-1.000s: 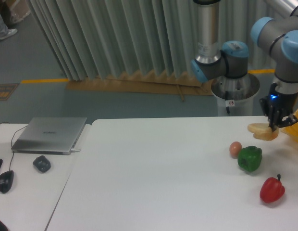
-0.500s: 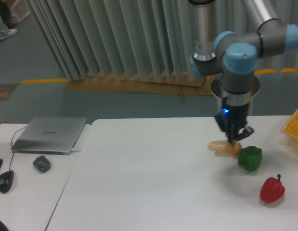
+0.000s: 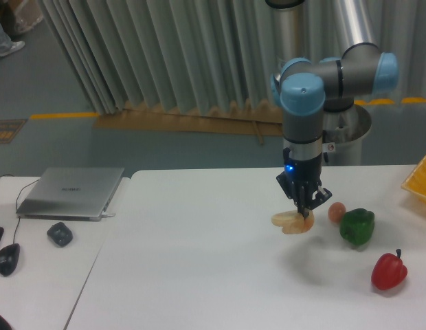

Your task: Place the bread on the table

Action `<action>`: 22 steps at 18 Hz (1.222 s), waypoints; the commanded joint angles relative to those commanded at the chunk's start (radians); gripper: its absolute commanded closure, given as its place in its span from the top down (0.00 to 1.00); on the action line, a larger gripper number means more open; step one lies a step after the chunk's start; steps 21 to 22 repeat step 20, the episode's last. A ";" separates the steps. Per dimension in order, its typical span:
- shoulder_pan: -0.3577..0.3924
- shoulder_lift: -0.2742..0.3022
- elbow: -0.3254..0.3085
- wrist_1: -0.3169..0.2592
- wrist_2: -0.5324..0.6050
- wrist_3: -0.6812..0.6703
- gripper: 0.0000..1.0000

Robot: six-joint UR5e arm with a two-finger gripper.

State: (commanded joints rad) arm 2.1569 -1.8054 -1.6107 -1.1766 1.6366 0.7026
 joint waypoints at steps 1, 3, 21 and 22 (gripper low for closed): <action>-0.002 -0.009 0.002 0.002 0.028 -0.006 0.52; -0.023 -0.012 0.002 0.005 0.112 -0.009 1.00; -0.029 -0.028 0.037 0.020 0.098 0.063 1.00; -0.029 -0.028 0.037 0.020 0.098 0.063 1.00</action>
